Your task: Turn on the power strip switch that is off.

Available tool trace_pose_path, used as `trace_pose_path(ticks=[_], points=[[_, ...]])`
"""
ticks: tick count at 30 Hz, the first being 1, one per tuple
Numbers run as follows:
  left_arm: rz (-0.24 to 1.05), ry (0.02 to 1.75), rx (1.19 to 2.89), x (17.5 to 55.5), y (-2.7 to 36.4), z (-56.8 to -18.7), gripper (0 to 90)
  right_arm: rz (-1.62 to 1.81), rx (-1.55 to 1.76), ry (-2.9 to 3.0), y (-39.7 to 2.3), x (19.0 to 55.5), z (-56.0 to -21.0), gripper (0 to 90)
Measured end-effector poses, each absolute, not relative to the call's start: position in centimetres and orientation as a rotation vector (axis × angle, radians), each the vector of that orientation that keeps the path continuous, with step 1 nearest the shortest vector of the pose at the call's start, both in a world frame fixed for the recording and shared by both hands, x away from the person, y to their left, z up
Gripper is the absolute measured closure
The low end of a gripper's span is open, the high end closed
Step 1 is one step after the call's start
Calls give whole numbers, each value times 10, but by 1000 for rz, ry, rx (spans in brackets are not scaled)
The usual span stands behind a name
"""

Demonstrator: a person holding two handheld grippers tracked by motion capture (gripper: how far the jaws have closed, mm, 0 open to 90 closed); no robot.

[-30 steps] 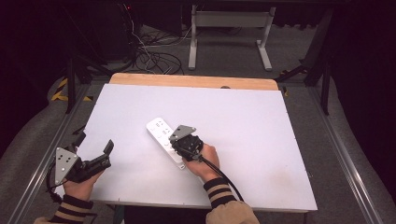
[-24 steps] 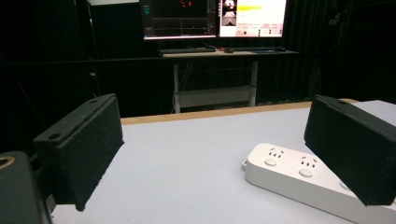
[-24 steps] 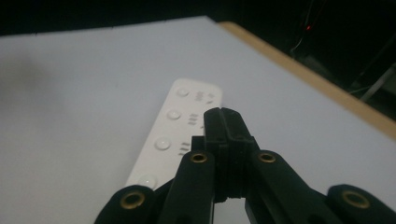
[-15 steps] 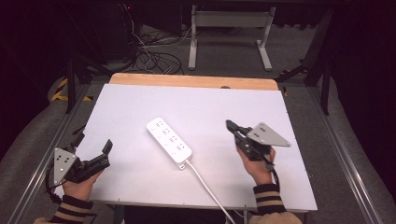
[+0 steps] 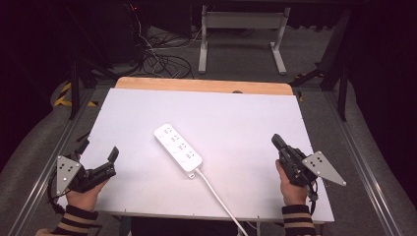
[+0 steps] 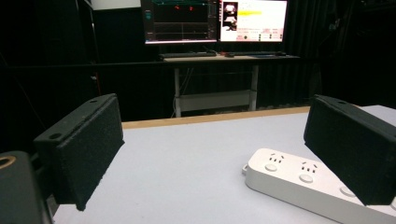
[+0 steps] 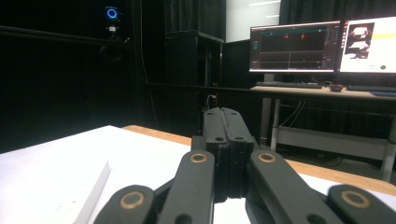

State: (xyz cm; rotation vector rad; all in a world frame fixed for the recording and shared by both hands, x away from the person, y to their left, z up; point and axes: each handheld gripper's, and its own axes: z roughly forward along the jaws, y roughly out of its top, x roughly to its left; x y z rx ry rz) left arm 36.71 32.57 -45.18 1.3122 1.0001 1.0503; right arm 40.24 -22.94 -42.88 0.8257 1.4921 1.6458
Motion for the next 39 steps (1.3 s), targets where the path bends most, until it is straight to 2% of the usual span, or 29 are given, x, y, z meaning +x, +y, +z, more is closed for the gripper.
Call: trace_pose_path(ticks=[8, 12, 13, 14, 15, 22, 39], points=[[1053, 997, 1314, 367, 325, -451, 53, 1612, 824, 1479, -230, 402, -432, 898], [1058, 991, 1312, 366, 325, -451, 53, 1576, 878, 1429, -228, 404, -434, 405], [1062, 990, 1313, 366, 325, -451, 53, 1561, 886, 1416, -227, 405, -434, 319], [1057, 990, 1315, 366, 325, -451, 53, 1550, 903, 1405, -227, 406, -434, 178], [1057, 990, 1316, 367, 325, -451, 53, 1518, 939, 1401, -226, 407, -434, 120], [1057, 989, 1316, 366, 324, -451, 53, 1500, 927, 1389, -227, 408, -434, 83], [1061, 979, 1323, 363, 322, -450, 53, 1474, 917, 1426, -220, 404, -436, 90]])
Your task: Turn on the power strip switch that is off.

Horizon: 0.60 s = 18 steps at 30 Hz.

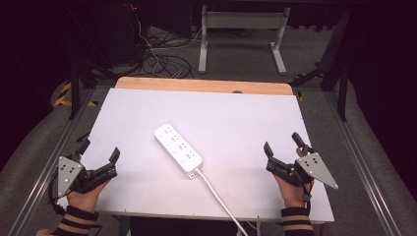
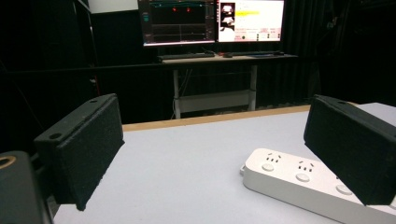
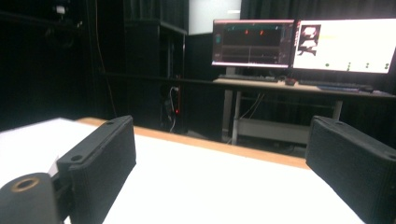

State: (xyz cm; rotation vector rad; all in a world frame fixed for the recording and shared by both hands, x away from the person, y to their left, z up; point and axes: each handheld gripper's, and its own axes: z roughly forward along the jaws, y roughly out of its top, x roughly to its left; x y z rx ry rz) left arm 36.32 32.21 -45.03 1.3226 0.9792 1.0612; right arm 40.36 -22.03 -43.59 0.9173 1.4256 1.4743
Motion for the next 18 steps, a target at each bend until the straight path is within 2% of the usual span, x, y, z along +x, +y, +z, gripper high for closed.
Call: trace_pose_path(ticks=[18], points=[[1066, 976, 1321, 359, 322, -450, 53, 1434, 910, 1488, -211, 405, -442, 92]])
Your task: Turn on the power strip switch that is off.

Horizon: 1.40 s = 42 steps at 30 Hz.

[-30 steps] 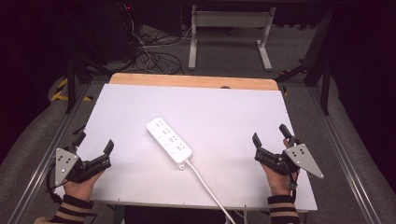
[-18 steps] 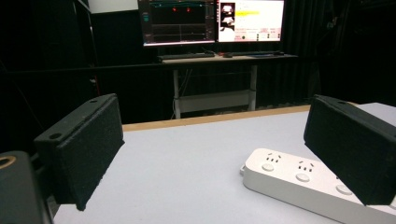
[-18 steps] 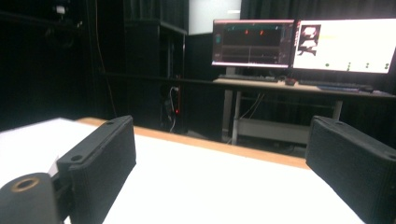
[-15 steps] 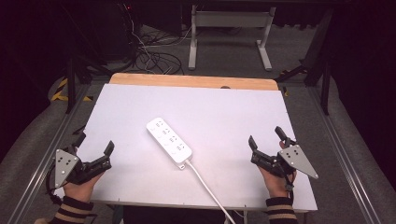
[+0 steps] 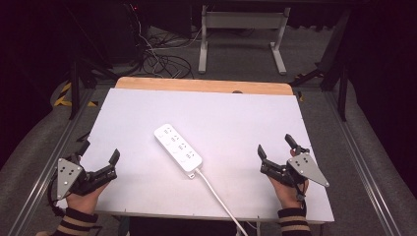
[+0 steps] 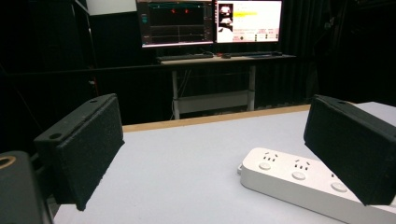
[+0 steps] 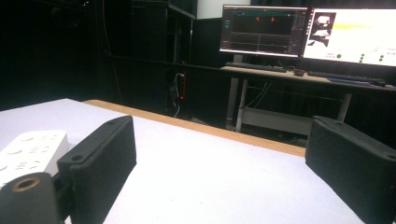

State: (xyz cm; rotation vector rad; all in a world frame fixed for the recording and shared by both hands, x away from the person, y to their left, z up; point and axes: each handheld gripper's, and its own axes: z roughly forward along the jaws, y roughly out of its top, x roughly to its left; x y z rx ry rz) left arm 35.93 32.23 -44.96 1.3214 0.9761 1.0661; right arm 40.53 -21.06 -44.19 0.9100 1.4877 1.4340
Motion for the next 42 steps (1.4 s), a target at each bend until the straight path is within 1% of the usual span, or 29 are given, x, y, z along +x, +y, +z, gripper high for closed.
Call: trace_pose_path(ticks=[42], points=[[1060, 974, 1323, 352, 322, -451, 53, 1427, 910, 1520, -207, 401, -446, 98]])
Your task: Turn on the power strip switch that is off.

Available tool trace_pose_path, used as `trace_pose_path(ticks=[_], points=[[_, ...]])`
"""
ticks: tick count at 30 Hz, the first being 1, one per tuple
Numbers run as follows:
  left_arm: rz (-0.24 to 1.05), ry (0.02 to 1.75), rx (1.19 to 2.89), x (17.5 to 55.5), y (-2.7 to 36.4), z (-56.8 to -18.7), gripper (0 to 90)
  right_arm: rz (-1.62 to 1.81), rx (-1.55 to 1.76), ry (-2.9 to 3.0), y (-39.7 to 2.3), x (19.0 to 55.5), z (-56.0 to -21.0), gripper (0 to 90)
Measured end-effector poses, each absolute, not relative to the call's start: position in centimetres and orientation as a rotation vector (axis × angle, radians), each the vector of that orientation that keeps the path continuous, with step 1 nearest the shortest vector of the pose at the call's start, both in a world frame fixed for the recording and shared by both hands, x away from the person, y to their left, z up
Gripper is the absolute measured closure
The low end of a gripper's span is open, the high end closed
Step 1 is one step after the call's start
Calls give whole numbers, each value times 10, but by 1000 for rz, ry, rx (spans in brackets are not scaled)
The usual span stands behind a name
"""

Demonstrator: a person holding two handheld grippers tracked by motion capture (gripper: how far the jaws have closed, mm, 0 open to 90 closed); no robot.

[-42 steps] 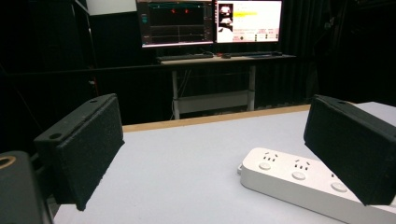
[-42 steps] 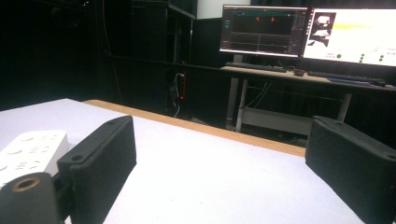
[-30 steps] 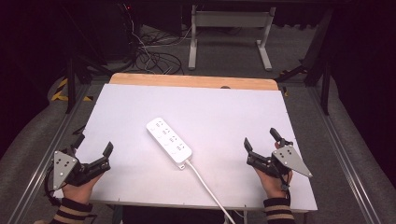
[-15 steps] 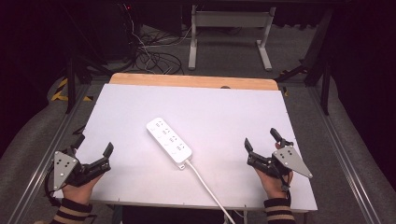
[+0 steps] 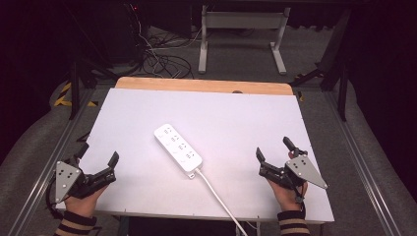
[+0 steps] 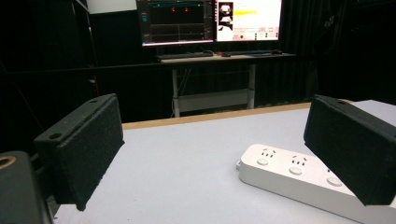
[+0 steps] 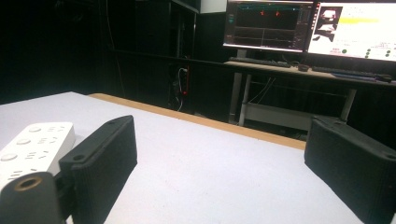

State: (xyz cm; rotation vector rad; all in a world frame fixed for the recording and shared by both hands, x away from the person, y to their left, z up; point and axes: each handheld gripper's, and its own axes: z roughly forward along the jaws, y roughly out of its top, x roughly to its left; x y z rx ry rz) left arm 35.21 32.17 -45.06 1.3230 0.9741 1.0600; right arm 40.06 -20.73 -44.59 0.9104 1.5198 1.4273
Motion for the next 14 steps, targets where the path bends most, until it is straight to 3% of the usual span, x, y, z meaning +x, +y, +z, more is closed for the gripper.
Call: trace_pose_path(ticks=[14], points=[[1047, 972, 1337, 358, 319, -452, 52, 1426, 917, 1519, -211, 403, -448, 97]])
